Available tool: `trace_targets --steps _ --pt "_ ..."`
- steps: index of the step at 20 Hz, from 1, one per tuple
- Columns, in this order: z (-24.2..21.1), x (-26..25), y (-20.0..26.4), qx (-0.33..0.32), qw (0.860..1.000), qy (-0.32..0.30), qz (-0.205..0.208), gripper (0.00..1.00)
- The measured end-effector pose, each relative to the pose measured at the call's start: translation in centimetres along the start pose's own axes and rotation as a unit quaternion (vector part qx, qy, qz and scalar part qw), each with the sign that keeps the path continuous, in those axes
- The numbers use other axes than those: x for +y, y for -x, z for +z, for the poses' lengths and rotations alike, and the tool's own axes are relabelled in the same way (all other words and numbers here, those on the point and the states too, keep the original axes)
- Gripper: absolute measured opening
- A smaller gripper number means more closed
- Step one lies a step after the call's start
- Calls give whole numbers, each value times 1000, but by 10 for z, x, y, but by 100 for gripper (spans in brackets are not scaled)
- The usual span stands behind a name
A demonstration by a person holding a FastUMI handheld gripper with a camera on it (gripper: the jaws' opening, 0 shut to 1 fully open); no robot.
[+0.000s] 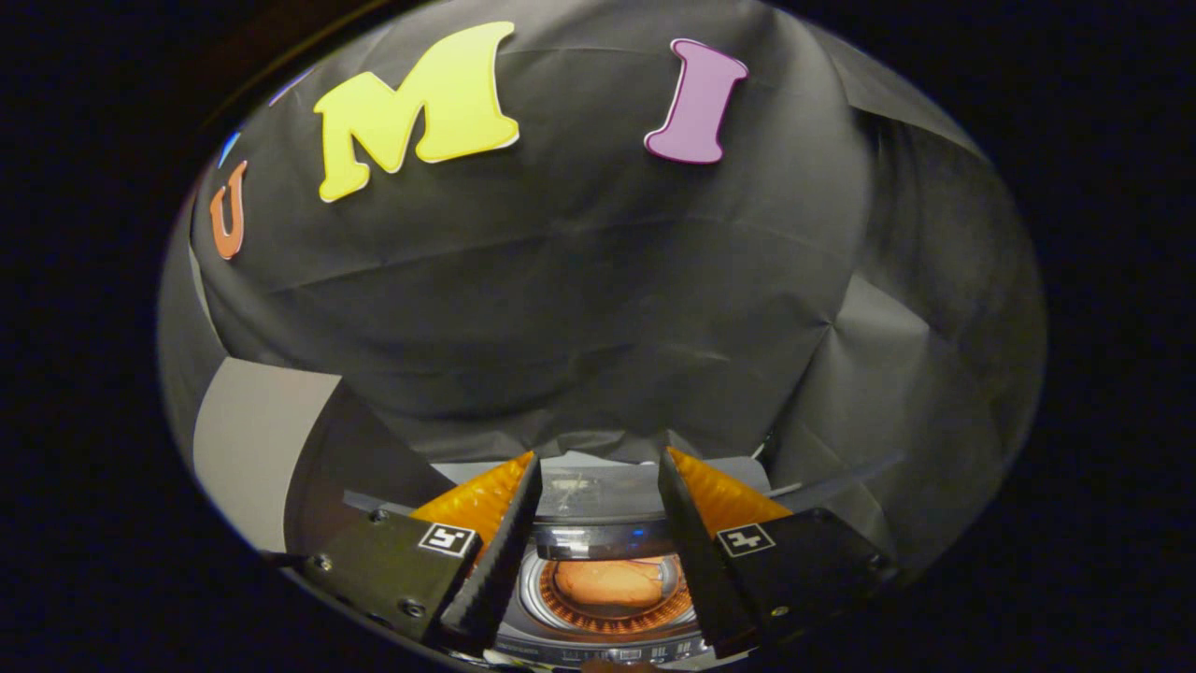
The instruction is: Put the clothes into the washing machine and then close the washing machine lid.
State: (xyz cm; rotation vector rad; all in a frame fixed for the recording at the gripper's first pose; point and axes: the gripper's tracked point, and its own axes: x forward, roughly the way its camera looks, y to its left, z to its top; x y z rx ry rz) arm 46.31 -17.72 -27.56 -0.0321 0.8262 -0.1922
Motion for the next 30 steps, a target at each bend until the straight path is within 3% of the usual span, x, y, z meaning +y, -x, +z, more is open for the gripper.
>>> trace_targets --steps 8,14,19,25,30 --pt "-50 -4 30 12 1000 -4 -3 80" --pt "-117 -11 35 78 996 -52 1 79" --pt "-142 -4 60 77 995 -60 -12 79" --pt "-151 17 113 45 996 -62 -35 79" --pt "-172 50 201 -7 996 -80 -37 79"
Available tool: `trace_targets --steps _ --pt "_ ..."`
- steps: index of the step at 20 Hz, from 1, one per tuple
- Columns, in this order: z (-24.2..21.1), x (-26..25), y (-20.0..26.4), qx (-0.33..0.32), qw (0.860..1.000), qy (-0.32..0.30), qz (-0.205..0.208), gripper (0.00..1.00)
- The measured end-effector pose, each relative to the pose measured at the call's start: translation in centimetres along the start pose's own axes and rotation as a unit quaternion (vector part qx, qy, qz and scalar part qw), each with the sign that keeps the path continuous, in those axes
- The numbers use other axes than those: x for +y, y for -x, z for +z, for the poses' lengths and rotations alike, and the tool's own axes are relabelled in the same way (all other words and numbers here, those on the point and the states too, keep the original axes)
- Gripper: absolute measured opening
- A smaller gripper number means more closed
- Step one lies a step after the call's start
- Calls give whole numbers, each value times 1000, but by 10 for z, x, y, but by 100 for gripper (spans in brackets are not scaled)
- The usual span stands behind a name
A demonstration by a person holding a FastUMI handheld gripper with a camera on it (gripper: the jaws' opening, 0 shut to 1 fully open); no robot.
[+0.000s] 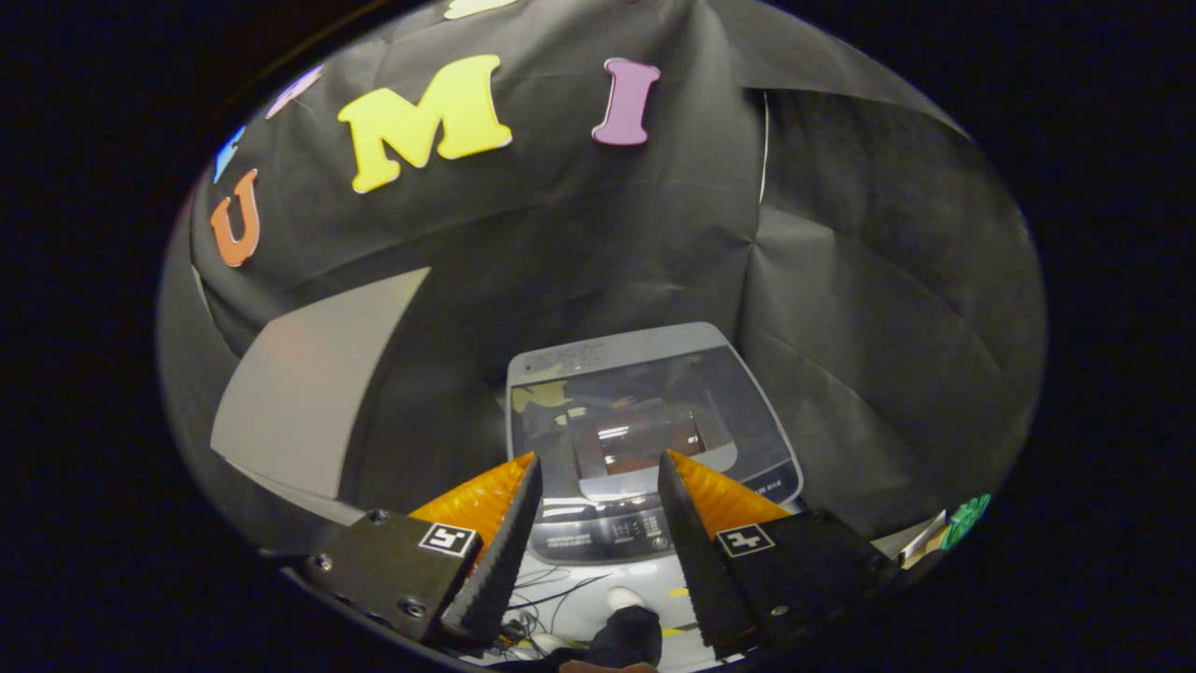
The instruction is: Put the clothes into the washing machine and then close the washing machine lid.
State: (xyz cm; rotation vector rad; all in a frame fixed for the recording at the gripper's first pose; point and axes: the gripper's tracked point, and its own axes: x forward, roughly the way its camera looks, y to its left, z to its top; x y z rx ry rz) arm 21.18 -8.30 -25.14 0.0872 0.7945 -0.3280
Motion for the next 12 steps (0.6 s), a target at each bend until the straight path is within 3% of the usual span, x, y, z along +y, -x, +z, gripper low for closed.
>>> trace_targets --steps 5,8,12 --pt "-10 14 103 -94 995 39 -19 79" --pt "-6 43 176 -169 983 65 -1 79" --pt "-6 45 240 -242 968 68 23 79"
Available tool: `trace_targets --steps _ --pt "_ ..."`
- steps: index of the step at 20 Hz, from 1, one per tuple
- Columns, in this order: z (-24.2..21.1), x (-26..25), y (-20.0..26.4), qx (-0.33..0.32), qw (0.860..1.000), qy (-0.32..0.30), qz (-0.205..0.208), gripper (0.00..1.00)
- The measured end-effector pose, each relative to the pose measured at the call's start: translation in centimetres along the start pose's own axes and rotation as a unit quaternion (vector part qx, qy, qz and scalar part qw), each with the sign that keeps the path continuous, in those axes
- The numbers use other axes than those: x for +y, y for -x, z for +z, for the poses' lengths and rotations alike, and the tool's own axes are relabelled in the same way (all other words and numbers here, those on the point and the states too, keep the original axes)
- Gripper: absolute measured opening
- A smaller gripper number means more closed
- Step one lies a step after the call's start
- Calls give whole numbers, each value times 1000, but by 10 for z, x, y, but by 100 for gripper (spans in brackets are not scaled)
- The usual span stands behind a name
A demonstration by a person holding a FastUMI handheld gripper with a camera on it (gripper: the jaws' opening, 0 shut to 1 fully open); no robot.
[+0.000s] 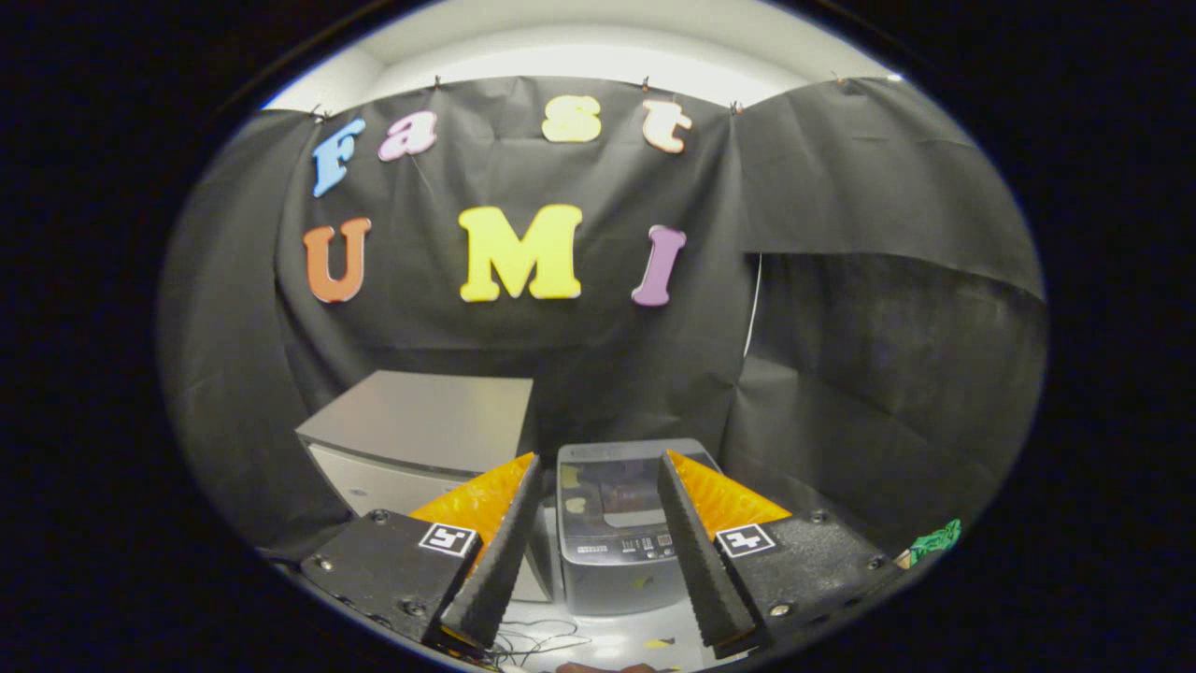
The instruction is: Put the clothes into the washing machine and then close the washing machine lid.
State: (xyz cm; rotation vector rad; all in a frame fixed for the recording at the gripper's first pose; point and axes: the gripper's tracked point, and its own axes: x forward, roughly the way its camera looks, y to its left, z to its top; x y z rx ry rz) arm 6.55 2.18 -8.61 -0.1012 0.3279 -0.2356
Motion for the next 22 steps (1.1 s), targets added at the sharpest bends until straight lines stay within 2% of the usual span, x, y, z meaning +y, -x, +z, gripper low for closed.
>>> trace_targets --steps 4,7,10,15,19,22 --pt "28 -14 62 -53 998 3 30 79" --pt "36 -41 112 -83 995 30 45 79" --pt "27 -72 161 -98 993 50 50 80" --pt "12 -93 250 -120 988 37 92 80" --pt "10 -115 284 -131 986 21 106 80" --pt "11 -144 295 -141 986 18 89 80"
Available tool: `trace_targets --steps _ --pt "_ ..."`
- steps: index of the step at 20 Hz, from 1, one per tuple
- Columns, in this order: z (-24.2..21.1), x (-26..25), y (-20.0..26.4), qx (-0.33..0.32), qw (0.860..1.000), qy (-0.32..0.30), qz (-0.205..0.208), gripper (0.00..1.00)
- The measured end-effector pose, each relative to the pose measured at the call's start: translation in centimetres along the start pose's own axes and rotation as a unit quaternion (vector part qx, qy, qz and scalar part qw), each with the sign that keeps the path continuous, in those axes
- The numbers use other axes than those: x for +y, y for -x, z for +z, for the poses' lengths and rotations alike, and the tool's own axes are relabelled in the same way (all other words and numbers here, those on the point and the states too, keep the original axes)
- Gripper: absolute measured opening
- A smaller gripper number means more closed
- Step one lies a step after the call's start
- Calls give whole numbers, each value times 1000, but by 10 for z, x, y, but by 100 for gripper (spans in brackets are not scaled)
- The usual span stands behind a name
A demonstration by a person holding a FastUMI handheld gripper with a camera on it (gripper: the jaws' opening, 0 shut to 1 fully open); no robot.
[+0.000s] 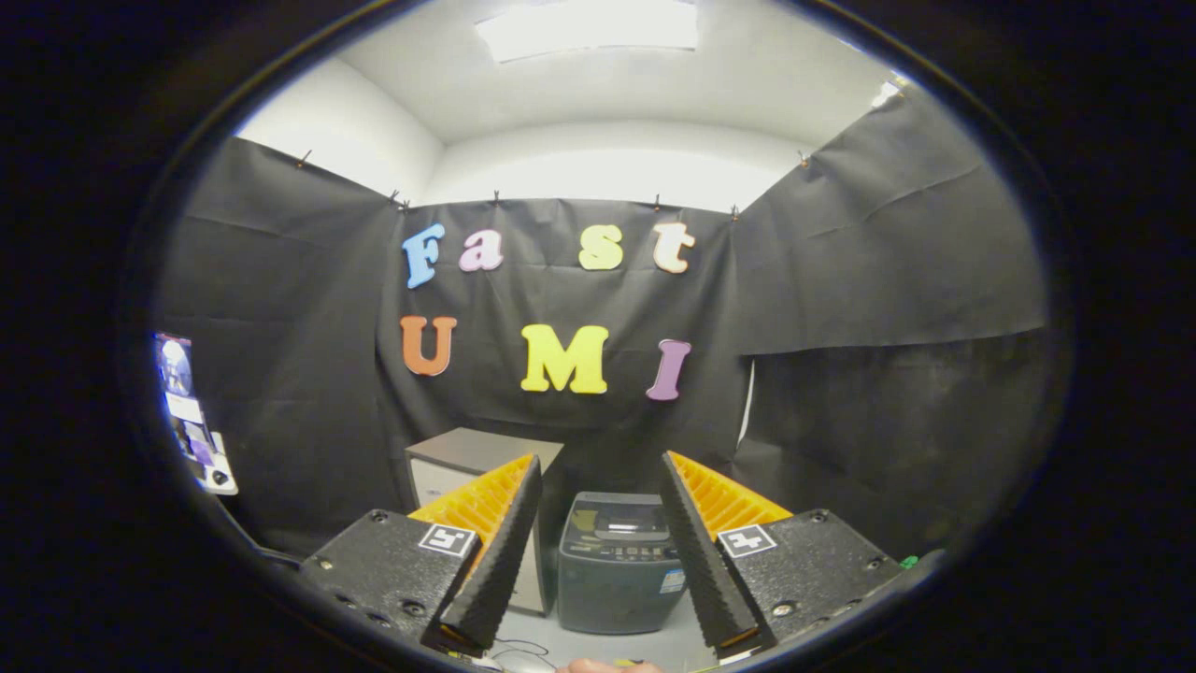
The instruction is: Put the clothes into the washing machine and then close the washing machine lid.
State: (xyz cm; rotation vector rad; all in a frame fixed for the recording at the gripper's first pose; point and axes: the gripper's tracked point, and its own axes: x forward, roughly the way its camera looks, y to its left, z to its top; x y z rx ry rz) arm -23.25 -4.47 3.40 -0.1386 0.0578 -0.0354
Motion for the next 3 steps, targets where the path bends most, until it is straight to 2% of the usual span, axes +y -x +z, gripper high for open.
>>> trace_targets --steps 3 --pt "-3 -23 19 2 1000 -15 -24 80"
